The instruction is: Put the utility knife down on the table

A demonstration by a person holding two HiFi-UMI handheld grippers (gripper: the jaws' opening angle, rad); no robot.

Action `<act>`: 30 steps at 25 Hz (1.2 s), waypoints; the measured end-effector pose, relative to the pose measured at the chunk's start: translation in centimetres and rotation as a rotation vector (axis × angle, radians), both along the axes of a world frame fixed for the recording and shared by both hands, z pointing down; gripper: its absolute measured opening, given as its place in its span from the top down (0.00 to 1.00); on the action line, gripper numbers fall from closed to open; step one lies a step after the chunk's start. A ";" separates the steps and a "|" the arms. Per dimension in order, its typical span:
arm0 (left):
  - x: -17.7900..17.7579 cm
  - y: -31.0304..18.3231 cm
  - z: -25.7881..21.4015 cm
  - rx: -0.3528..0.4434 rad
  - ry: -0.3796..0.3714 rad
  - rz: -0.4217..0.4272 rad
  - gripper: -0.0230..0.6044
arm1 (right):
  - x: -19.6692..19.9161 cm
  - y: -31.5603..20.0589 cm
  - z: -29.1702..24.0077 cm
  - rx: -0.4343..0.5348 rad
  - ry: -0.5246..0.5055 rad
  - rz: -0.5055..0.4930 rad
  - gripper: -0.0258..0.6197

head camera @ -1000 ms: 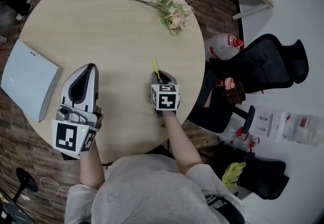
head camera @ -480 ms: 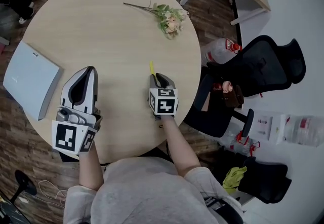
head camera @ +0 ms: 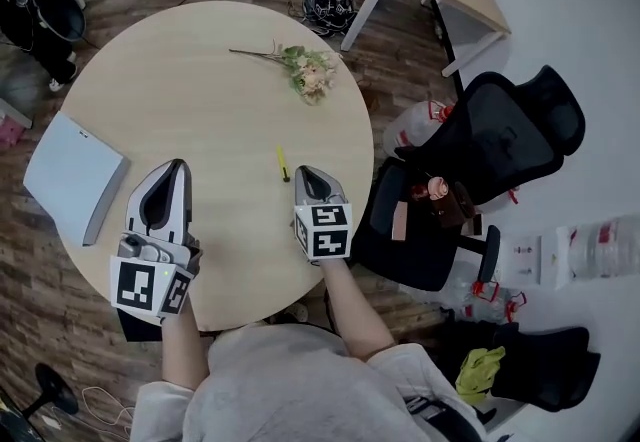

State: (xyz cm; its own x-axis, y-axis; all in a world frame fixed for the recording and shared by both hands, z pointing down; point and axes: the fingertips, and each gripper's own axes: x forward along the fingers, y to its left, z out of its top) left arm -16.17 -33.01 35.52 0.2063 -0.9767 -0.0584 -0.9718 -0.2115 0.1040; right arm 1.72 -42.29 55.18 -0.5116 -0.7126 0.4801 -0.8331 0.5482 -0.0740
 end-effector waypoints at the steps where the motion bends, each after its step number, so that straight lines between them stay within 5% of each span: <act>1: 0.4 0.4 -0.4 0.008 -0.003 -0.001 0.95 | 0.3 0.3 -1.0 0.018 -0.015 0.000 0.94; 30: 9.7 10.3 -8.2 0.171 -0.050 0.004 0.95 | 10.9 11.3 -20.3 0.410 -0.225 0.007 0.94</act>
State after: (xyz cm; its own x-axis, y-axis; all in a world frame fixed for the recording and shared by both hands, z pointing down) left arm -6.52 -22.67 27.30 0.2173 -0.9526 -0.2128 -0.9739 -0.2262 0.0179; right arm 12.61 -30.99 34.84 -0.5650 -0.8243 0.0361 -0.8251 0.5641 -0.0318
